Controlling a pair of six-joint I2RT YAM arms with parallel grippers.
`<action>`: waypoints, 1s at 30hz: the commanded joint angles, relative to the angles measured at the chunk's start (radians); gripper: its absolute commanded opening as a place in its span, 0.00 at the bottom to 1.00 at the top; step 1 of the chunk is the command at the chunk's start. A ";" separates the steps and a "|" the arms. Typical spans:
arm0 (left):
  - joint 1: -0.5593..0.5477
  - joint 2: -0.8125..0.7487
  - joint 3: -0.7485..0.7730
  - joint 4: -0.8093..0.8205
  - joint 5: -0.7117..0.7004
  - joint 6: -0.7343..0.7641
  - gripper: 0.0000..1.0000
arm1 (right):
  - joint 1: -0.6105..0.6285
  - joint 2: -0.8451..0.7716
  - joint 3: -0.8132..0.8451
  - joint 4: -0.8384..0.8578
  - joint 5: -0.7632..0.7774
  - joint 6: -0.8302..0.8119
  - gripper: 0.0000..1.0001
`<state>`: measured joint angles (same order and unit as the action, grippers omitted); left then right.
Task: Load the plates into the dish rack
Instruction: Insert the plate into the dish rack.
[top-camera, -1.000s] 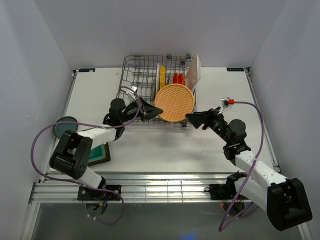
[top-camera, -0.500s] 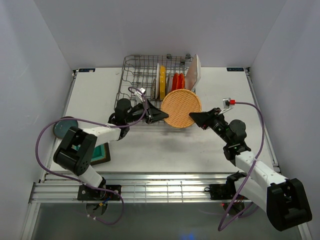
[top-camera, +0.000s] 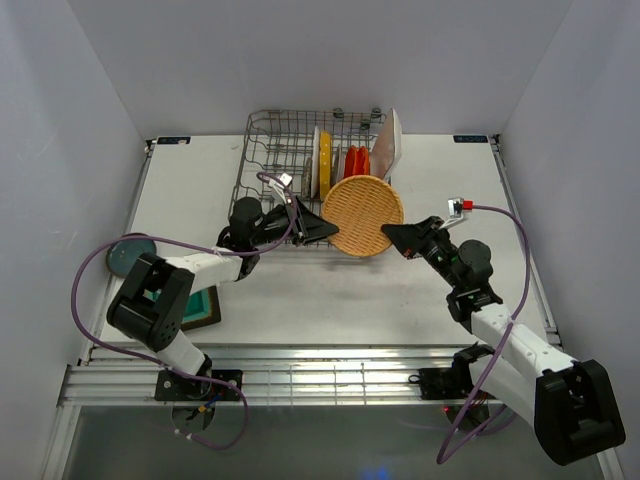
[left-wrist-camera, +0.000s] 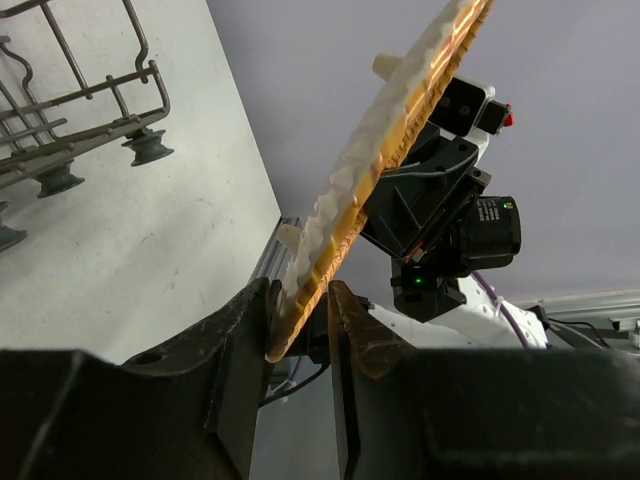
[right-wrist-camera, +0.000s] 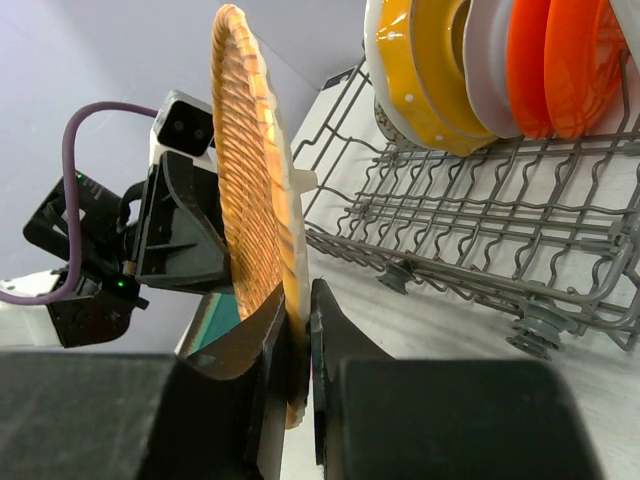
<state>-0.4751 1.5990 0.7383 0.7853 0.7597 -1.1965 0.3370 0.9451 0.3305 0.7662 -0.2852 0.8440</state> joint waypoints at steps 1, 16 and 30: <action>0.000 -0.051 0.029 0.023 -0.006 -0.025 0.41 | 0.005 -0.035 0.001 0.019 0.015 -0.082 0.08; 0.000 -0.175 -0.001 -0.075 -0.160 0.126 0.80 | 0.004 -0.169 -0.011 -0.091 0.156 -0.060 0.08; -0.002 -0.428 -0.096 -0.057 -0.456 0.423 0.87 | 0.002 -0.195 0.398 -0.764 0.409 0.001 0.08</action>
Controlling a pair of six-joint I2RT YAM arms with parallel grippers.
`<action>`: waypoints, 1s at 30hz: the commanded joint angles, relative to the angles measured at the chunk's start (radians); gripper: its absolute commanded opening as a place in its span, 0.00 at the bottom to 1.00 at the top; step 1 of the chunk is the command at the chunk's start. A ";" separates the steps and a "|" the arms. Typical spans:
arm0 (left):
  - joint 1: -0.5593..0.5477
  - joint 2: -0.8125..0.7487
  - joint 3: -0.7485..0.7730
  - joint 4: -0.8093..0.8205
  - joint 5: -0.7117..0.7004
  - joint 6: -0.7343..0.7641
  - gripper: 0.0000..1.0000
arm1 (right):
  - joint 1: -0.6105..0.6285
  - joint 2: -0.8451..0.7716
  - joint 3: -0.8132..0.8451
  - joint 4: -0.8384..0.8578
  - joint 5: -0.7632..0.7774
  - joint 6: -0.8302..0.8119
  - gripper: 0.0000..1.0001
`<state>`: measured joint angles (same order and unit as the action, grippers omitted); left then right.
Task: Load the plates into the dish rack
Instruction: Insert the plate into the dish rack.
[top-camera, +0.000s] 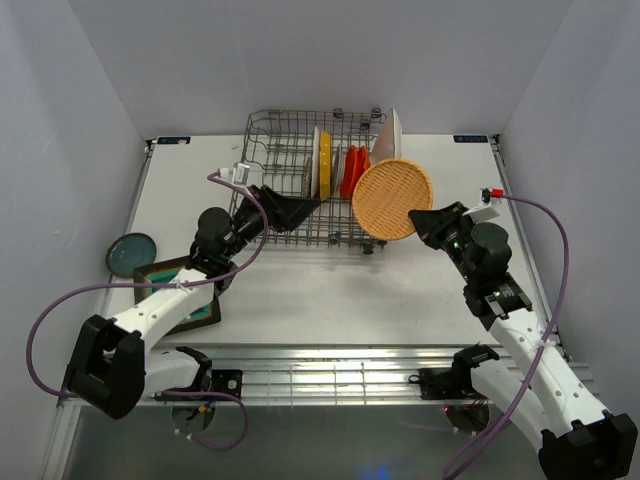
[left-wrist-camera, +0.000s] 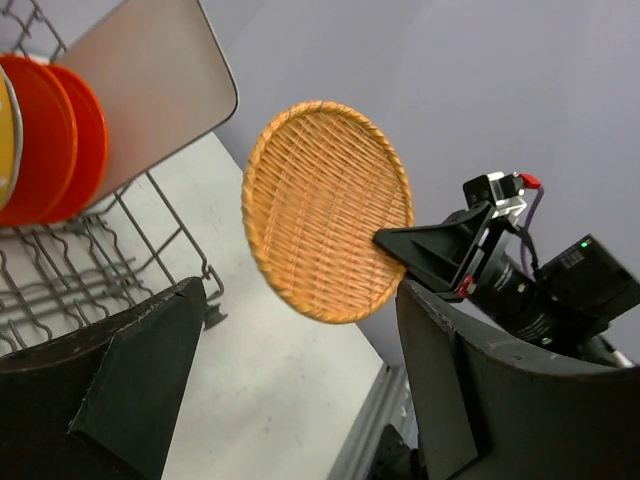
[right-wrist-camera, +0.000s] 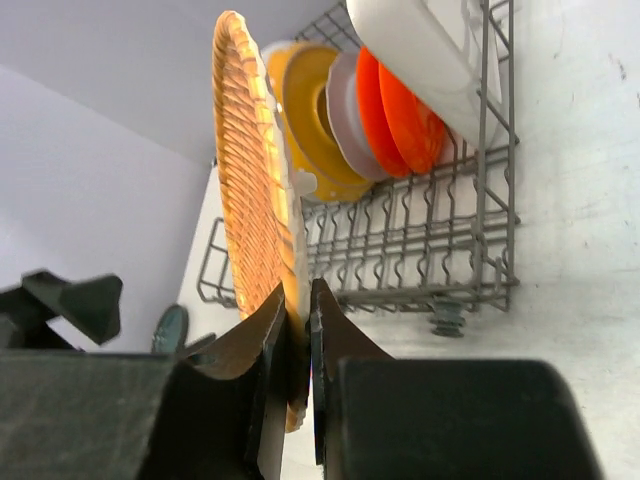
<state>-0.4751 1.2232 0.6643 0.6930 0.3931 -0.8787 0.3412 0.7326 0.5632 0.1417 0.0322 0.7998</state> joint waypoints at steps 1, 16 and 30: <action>-0.002 -0.062 -0.028 0.040 -0.095 0.113 0.87 | -0.004 0.030 0.193 -0.192 0.104 0.070 0.08; -0.102 -0.159 -0.002 0.062 -0.195 0.613 0.88 | -0.002 0.358 0.652 -0.709 -0.009 0.237 0.08; -0.413 -0.070 0.064 -0.075 -0.287 1.421 0.98 | -0.002 0.395 0.770 -0.766 -0.080 0.223 0.08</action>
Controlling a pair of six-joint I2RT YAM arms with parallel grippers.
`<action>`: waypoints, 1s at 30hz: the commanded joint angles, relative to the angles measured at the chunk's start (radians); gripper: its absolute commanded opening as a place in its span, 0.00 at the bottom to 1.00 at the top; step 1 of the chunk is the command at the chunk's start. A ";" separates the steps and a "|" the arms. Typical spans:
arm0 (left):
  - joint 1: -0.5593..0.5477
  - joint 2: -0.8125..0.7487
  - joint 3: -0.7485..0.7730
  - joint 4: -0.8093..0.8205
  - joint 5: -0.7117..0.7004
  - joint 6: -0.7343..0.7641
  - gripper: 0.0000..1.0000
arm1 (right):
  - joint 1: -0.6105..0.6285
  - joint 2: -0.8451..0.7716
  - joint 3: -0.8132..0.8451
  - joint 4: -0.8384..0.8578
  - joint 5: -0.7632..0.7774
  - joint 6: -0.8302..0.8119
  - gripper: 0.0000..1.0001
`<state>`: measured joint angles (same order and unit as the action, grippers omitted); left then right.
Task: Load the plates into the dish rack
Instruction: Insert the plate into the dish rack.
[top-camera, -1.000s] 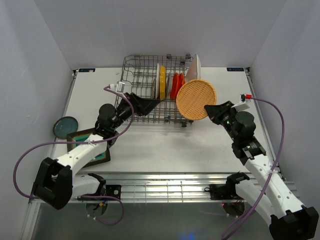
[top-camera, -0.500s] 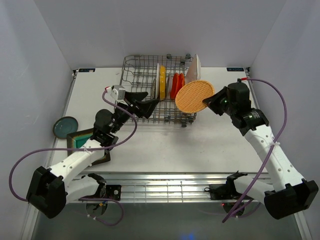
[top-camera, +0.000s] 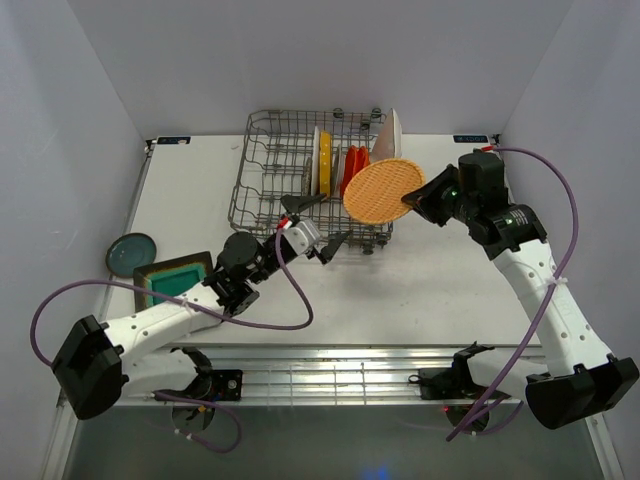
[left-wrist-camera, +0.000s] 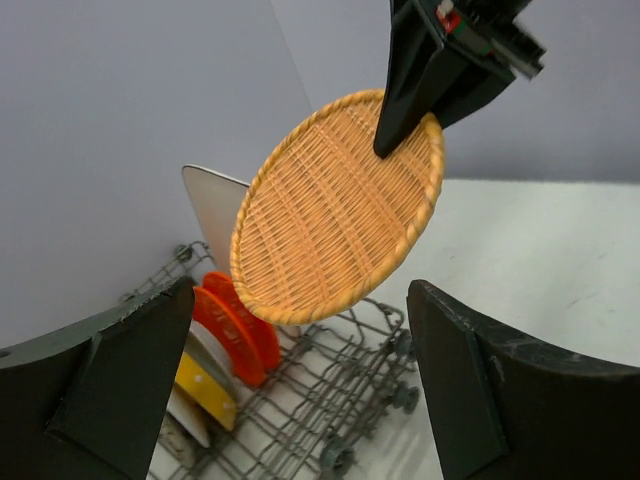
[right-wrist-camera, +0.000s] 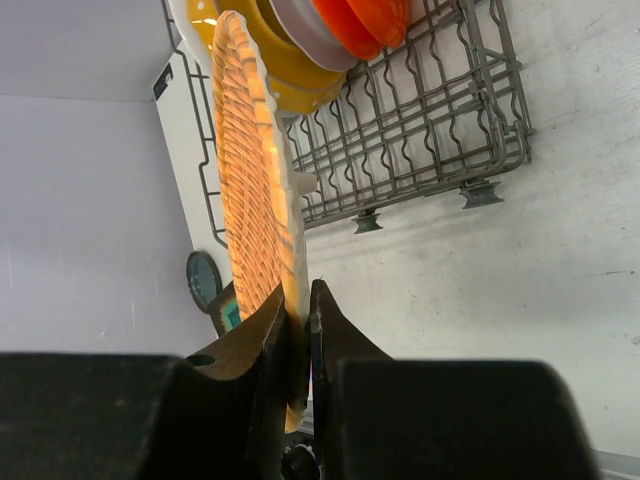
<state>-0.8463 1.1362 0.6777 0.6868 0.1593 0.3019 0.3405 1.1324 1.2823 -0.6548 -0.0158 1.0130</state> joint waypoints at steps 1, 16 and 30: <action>-0.060 0.028 0.057 -0.076 -0.069 0.284 0.98 | -0.001 -0.003 0.052 0.029 -0.039 0.009 0.08; -0.188 0.181 0.120 -0.138 -0.138 0.640 0.98 | -0.001 -0.010 0.038 0.023 -0.062 0.006 0.08; -0.188 0.284 0.210 -0.138 -0.162 0.648 0.53 | 0.000 -0.020 -0.005 0.047 -0.079 -0.010 0.08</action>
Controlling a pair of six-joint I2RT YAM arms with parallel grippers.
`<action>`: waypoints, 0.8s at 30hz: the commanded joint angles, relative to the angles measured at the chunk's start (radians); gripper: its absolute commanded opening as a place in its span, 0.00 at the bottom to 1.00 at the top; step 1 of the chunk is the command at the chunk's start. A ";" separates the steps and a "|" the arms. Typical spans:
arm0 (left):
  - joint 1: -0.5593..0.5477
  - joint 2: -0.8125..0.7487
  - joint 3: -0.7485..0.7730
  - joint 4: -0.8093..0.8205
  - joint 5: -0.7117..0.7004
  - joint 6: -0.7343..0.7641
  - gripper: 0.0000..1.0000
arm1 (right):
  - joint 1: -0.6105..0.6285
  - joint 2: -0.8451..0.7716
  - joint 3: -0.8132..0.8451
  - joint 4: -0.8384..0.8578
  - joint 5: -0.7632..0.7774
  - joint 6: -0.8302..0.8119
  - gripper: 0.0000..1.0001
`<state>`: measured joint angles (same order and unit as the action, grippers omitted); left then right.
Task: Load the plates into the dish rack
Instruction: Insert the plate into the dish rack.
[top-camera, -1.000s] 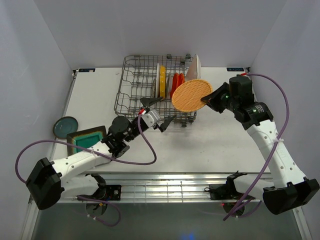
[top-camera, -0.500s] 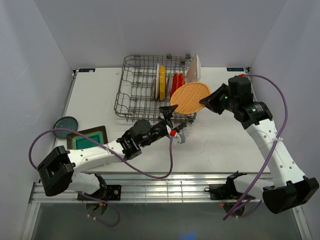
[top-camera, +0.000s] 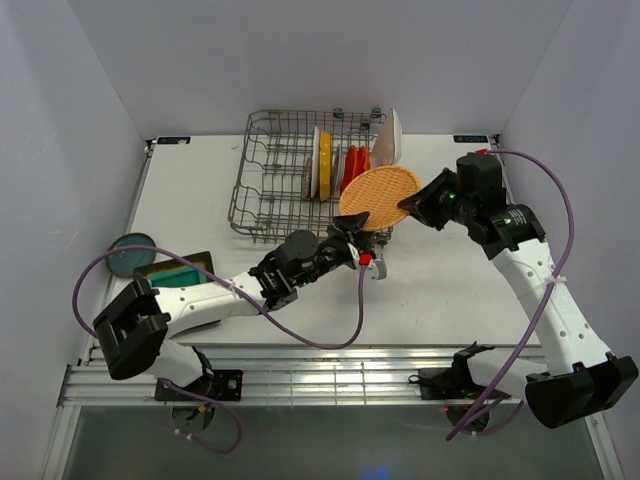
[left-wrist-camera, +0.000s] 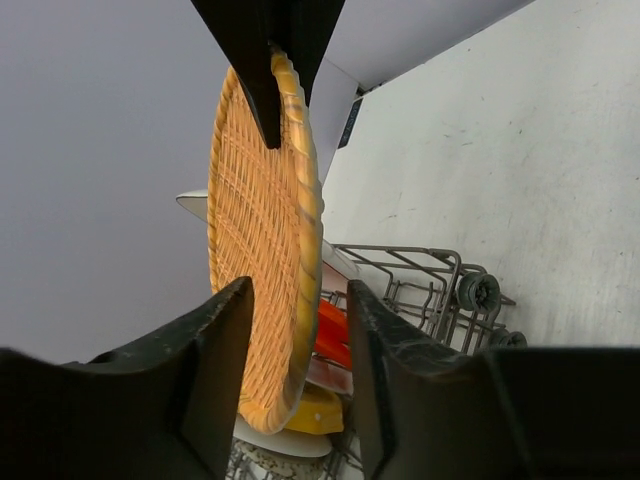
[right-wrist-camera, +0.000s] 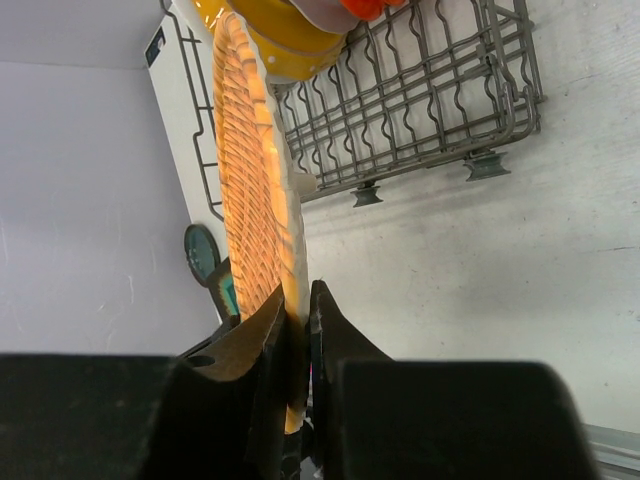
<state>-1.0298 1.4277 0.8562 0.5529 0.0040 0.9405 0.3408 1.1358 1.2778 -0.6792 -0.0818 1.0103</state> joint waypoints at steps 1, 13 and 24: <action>-0.004 -0.004 0.033 -0.004 -0.006 0.009 0.49 | 0.000 -0.022 -0.001 0.075 -0.015 -0.009 0.08; -0.004 -0.003 0.021 -0.002 -0.006 0.006 0.13 | 0.000 -0.001 -0.011 0.093 -0.033 -0.009 0.08; -0.006 -0.012 -0.005 0.004 -0.009 0.004 0.00 | 0.000 -0.004 -0.037 0.127 -0.061 -0.015 0.38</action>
<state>-1.0317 1.4372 0.8570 0.5156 0.0017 0.9630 0.3405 1.1416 1.2457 -0.6365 -0.1062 1.0023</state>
